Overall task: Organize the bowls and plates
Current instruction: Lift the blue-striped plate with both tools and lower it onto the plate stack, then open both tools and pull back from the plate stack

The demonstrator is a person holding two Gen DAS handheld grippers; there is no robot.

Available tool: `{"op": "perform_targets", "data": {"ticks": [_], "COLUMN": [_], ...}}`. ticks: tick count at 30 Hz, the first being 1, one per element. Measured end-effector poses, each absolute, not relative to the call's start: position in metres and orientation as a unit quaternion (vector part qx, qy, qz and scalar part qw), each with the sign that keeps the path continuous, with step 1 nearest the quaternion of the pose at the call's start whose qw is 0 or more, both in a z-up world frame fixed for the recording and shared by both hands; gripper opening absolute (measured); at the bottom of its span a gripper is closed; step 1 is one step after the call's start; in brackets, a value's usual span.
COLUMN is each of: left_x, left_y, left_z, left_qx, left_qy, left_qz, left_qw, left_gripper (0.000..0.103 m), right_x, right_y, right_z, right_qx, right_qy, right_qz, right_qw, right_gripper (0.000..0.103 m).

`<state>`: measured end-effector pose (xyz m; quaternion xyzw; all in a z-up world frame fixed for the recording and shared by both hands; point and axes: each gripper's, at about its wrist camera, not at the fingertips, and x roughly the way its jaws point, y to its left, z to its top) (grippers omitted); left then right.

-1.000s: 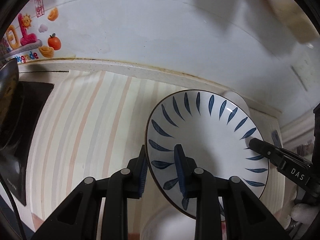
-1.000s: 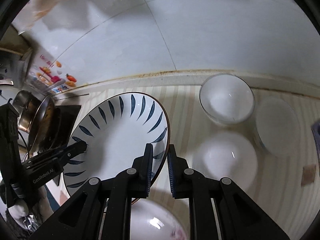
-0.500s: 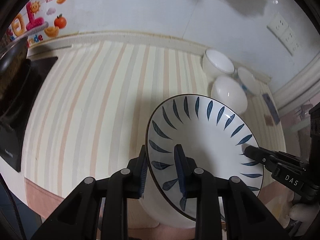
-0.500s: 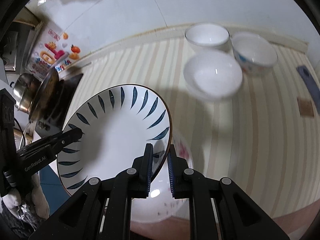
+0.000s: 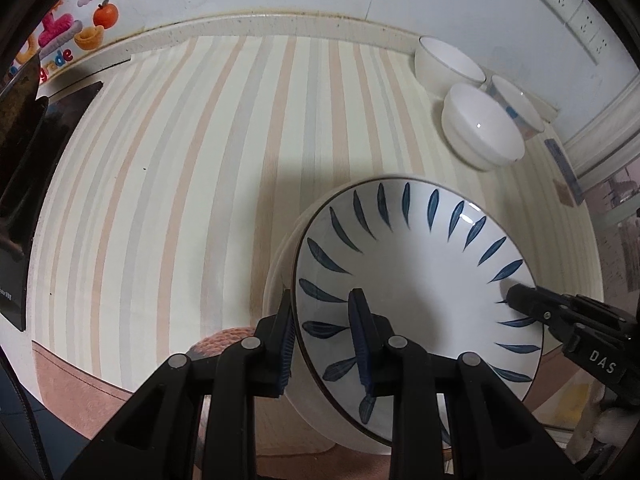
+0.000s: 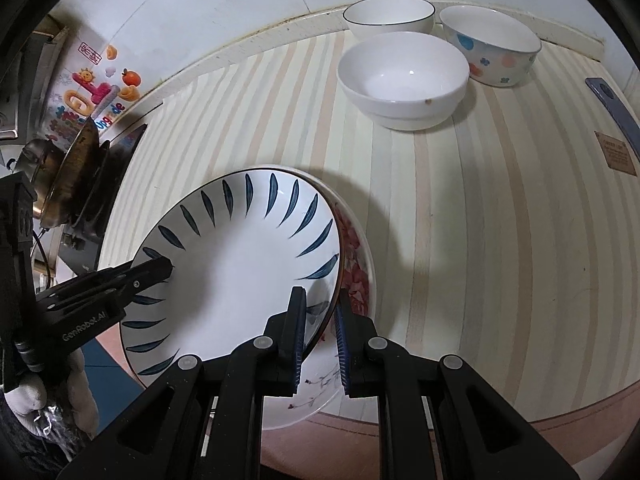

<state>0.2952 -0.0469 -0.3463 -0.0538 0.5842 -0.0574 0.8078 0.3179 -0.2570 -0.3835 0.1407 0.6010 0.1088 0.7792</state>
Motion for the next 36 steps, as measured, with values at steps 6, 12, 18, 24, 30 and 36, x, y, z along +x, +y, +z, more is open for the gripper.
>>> {"op": "perform_targets", "data": {"ticks": [6,12,18,24,30,36], "left_x": [0.296,0.295,0.299,0.303,0.302,0.287], "left_y": [-0.052,-0.052,-0.052,-0.051,-0.049,-0.048], "left_z": [-0.356,-0.362,-0.363,-0.362,-0.355,-0.329], "left_qx": [-0.040,-0.033,-0.037,-0.039,-0.028,-0.019], "left_qy": [0.594,0.601,0.612,0.630,0.629,0.619], "left_qz": [-0.053,-0.053,-0.053,-0.051,-0.048,-0.047], "left_qw": [0.802,0.797,0.788,0.774,0.776,0.784], "left_gripper": [0.023,0.023,0.023,0.024,0.024,0.024], "right_x": [0.320,0.319,0.321,0.324,0.322,0.317], "right_y": [-0.257,-0.255,-0.258,-0.263,-0.263,-0.261], "right_z": [-0.393,-0.400,-0.401,-0.401,-0.402,-0.387], "right_qx": [0.138,0.140,0.152,0.179,0.188,0.184], "right_qy": [0.602,0.606,0.612,0.627,0.641,0.650], "right_qz": [0.105,0.103,0.099,0.089,0.088,0.083], "right_qw": [0.780,0.776,0.770,0.753,0.739,0.733], "right_gripper": [0.016,0.016,0.017,0.020,0.021,0.023]}}
